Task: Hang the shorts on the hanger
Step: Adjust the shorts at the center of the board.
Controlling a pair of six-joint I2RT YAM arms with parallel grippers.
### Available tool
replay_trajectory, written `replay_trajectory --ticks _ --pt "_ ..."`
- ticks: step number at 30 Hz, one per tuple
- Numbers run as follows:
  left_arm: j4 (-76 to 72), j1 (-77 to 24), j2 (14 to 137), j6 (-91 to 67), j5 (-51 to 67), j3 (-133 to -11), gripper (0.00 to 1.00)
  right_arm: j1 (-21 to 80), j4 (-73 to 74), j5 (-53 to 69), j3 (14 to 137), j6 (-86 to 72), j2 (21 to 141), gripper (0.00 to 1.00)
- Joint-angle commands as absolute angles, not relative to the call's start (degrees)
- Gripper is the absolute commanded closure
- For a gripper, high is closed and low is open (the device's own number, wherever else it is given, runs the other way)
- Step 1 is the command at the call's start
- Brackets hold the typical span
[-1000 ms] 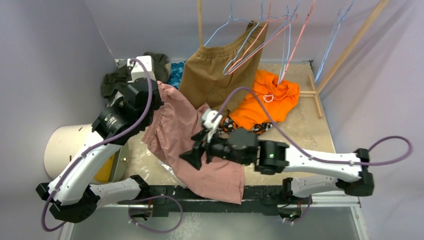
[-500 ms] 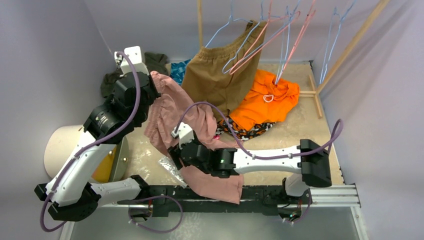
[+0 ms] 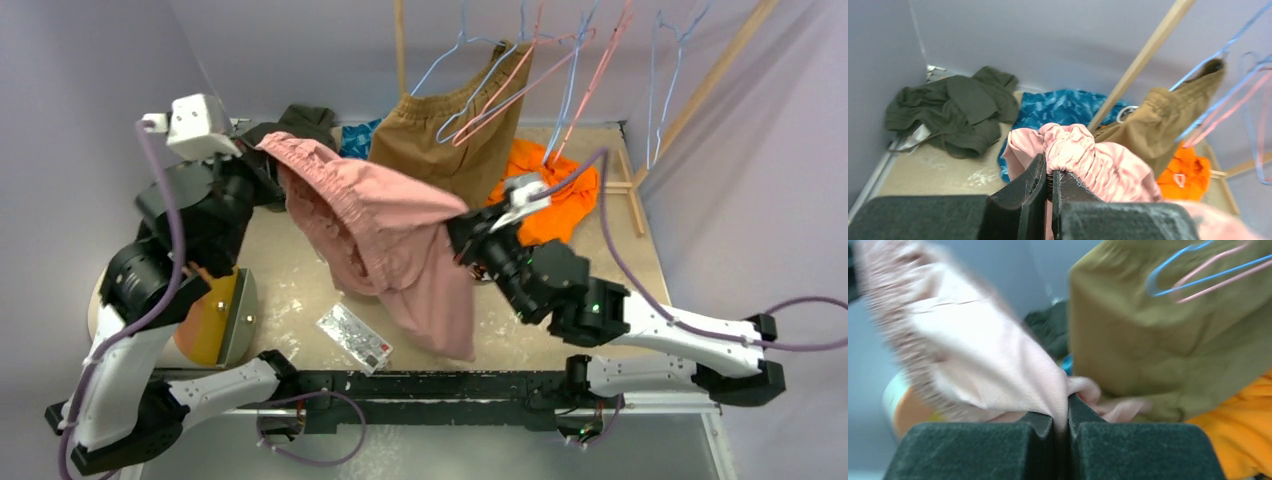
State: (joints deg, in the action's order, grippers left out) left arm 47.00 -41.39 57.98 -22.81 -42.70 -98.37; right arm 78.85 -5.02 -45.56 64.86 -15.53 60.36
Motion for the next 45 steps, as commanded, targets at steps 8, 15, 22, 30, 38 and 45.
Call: replay_trajectory --ticks 8,15,22,30,38,45 --pt "39.3 -41.5 50.5 -31.2 -22.8 -78.2 1.00 56.3 7.4 -43.5 58.8 -25.2 68.1 0.95" --pt "36.1 -41.4 51.1 -39.0 -22.8 -63.1 1.00 55.6 8.6 -36.4 53.1 -28.4 68.2 0.54" --pt "34.9 -41.4 54.8 -41.8 -28.6 -59.3 1.00 55.6 10.1 -24.2 52.2 -22.0 56.8 0.41" --pt "32.4 -41.5 56.4 -42.8 -32.5 -58.2 1.00 60.6 6.0 -2.3 52.9 -20.8 54.7 0.46" --pt "31.1 -41.5 55.7 -42.9 -33.9 -55.6 1.00 70.6 1.7 -13.0 53.3 -29.7 71.3 0.44" --pt "31.7 -41.5 55.2 -42.2 -33.4 -54.3 1.00 78.9 8.8 -27.3 61.4 -36.6 83.9 0.30"
